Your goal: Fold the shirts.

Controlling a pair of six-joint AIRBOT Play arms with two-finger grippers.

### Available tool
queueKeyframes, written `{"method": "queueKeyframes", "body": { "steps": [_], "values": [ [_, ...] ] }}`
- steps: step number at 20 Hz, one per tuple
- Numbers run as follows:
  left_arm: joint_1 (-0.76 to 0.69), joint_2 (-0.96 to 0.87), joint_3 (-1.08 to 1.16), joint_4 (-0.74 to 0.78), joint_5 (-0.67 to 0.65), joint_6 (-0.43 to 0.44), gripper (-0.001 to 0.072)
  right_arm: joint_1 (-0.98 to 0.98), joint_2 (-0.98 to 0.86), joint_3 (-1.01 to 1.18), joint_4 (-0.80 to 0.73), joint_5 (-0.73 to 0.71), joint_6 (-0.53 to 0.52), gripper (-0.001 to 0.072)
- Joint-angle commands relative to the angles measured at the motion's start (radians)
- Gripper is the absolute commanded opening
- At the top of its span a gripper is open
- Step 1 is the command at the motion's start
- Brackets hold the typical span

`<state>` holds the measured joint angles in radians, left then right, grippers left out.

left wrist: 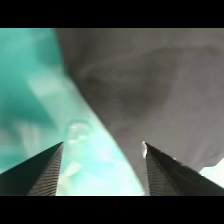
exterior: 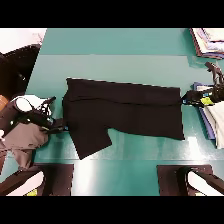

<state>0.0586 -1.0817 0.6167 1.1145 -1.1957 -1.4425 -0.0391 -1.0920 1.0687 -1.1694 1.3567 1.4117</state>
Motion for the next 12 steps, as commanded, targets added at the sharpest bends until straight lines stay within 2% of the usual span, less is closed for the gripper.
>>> {"method": "queueKeyframes", "body": {
  "steps": [1, 3, 4, 5, 6, 7, 10, 12],
  "values": [
    [-0.001, 0.017, -0.1, -0.166, 0.098, 0.047, 0.059, 0.0, 0.017, -0.008, 0.002, 0.005, 0.0, 0.0389],
    [-0.001, 0.016, -0.111, -0.229, 0.126, 0.074, 0.0589, 0.0, 0.017, -0.008, 0.002, 0.006, 0.0, 0.0389],
    [-0.001, 0.016, -0.111, -0.241, 0.138, 0.075, 0.0553, 0.0, 0.017, -0.008, 0.002, 0.006, 0.0, 0.0388],
    [-0.001, 0.016, -0.109, -0.247, 0.144, 0.076, 0.0351, 0.0, 0.017, -0.008, 0.002, 0.007, 0.0, 0.0388],
    [-0.001, 0.016, -0.109, -0.253, 0.148, 0.084, 0.0207, 0.0, 0.017, -0.009, 0.0, 0.012, 0.0, 0.0389],
    [-0.001, 0.018, -0.108, -0.255, 0.144, 0.09, 0.0031, -0.001, 0.017, -0.009, -0.009, 0.026, 0.0, 0.0388],
    [-0.001, 0.063, -0.09, -0.233, 0.106, 0.089, 0.0023, -0.059, 0.019, -0.021, -0.013, 0.093, -0.007, 0.0388],
    [-0.001, 0.151, -0.085, -0.174, 0.088, 0.05, 0.0023, -0.152, 0.05, -0.101, -0.032, 0.104, -0.007, 0.0388]
  ]
}}
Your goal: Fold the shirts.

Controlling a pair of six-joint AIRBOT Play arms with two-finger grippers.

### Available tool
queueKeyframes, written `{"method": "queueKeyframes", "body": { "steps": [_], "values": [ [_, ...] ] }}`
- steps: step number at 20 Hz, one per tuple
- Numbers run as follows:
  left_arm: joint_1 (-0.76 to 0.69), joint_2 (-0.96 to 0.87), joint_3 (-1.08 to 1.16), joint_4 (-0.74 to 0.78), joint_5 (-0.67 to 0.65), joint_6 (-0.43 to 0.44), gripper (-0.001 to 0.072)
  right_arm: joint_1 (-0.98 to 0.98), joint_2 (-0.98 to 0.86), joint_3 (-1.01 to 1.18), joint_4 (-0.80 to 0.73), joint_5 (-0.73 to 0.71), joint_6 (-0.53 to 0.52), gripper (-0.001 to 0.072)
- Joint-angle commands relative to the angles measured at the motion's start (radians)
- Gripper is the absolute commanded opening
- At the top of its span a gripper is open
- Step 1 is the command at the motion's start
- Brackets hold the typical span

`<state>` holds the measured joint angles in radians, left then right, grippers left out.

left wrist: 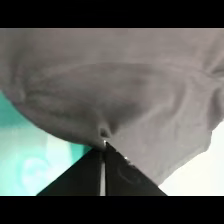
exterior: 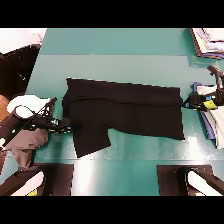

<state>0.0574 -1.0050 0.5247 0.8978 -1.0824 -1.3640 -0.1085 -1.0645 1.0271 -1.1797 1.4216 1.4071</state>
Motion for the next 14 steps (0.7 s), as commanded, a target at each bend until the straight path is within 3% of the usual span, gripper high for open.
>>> {"method": "queueKeyframes", "body": {
  "steps": [1, 2, 4, 8, 9, 12, 14],
  "values": [
    [0.0, 0.113, 0.007, 0.067, -0.041, -0.042, 0.0024, -0.132, 0.041, -0.117, -0.053, 0.034, -0.002, 0.0388],
    [0.0, 0.142, 0.007, 0.082, -0.064, -0.043, 0.0024, -0.19, 0.056, -0.187, -0.088, 0.029, -0.002, 0.0391],
    [0.0, 0.155, 0.007, 0.083, -0.097, -0.042, 0.0025, -0.312, 0.06, -0.315, -0.104, 0.016, -0.002, 0.0574],
    [0.0, 0.155, 0.006, 0.083, -0.08, -0.043, 0.0025, -0.442, -0.013, -0.48, 0.016, -0.052, -0.064, 0.0564],
    [0.0, 0.155, 0.006, 0.083, -0.078, -0.043, 0.0024, -0.438, -0.035, -0.499, 0.059, -0.084, -0.078, 0.0522],
    [0.0, 0.155, 0.006, 0.083, -0.078, -0.042, 0.0025, -0.377, -0.098, -0.512, 0.154, -0.175, -0.093, 0.0487],
    [0.0, 0.155, 0.006, 0.087, -0.079, -0.042, 0.0025, -0.322, -0.12, -0.484, 0.167, -0.212, -0.092, 0.0399]
  ]
}}
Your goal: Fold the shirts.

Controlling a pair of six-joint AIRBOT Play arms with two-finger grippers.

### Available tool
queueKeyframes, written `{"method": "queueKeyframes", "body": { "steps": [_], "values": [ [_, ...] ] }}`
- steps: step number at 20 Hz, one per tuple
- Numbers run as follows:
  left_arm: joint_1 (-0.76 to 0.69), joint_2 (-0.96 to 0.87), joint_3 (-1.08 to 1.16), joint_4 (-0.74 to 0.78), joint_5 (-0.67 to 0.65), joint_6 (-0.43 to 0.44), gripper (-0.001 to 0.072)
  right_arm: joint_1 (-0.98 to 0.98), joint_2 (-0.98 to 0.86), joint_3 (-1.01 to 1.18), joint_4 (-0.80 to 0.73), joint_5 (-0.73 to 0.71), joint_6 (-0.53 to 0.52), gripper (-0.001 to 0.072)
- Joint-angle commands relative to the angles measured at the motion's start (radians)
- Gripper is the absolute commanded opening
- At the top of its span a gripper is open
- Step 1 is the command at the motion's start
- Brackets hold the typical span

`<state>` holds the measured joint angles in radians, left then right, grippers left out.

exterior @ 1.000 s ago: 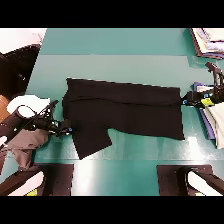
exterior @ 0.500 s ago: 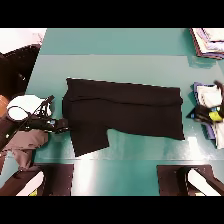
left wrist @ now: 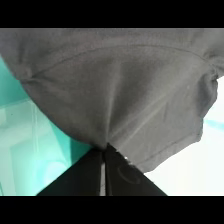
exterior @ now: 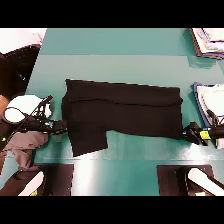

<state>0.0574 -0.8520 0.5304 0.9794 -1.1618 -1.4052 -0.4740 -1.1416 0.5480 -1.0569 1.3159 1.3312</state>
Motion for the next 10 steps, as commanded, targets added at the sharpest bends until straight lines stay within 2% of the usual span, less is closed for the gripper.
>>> {"method": "queueKeyframes", "body": {
  "steps": [1, 2, 4, 7, 10],
  "values": [
    [0.0, 0.002, 0.001, 0.013, -0.001, -0.001, 0.0025, 0.072, -0.046, 0.013, 0.043, -0.113, -0.016, 0.0351],
    [0.0, 0.002, 0.002, 0.025, -0.012, -0.001, 0.0025, 0.097, -0.047, 0.032, 0.04, -0.111, -0.016, 0.0261],
    [0.0, 0.002, 0.002, 0.067, -0.065, -0.008, 0.0023, 0.142, -0.047, 0.066, 0.019, -0.079, -0.016, 0.0017],
    [0.0, 0.006, 0.002, 0.127, -0.196, -0.03, 0.0021, 0.2, 0.0, 0.097, -0.105, 0.016, -0.016, 0.002],
    [0.0, 0.1, 0.004, 0.13, -0.282, -0.067, 0.0022, 0.217, 0.148, 0.097, -0.248, 0.141, -0.011, 0.002]
  ]
}}
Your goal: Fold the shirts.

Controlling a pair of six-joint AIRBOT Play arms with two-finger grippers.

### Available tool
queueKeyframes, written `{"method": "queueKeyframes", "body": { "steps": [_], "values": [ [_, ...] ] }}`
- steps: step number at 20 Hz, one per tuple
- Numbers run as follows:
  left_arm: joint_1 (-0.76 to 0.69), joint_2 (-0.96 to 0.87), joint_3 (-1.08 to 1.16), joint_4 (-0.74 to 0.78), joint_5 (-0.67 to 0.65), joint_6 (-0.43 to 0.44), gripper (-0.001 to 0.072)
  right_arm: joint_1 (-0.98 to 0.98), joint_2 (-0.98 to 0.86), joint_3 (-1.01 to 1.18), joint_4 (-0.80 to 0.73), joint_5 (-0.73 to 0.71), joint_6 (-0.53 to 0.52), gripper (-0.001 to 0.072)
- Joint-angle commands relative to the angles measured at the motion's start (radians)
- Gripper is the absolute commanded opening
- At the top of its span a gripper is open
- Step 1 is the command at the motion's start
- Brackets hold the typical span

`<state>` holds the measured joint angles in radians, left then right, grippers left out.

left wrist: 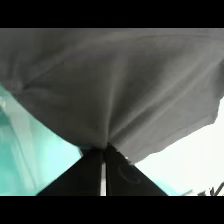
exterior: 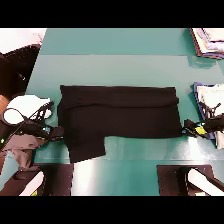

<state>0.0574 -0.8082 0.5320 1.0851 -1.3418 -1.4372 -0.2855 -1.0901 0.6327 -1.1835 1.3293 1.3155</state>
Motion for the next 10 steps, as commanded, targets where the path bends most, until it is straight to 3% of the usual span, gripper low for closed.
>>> {"method": "queueKeyframes", "body": {
  "steps": [1, 4, 6, 10],
  "values": [
    [0.0, 0.099, 0.011, 0.017, -0.133, -0.057, 0.0022, 0.028, 0.153, 0.012, -0.154, 0.165, 0.007, 0.002],
    [0.0, 0.137, 0.096, -0.003, -0.145, -0.092, 0.0022, 0.029, 0.291, 0.017, -0.17, 0.189, 0.054, 0.0019],
    [0.0, 0.132, 0.156, 0.0, -0.065, -0.088, 0.0022, 0.029, 0.315, 0.056, -0.17, 0.174, 0.056, 0.0019],
    [0.0, -0.031, 0.268, 0.006, 0.098, -0.014, 0.0022, 0.029, 0.175, 0.215, -0.068, 0.09, 0.056, 0.0019]
  ]
}}
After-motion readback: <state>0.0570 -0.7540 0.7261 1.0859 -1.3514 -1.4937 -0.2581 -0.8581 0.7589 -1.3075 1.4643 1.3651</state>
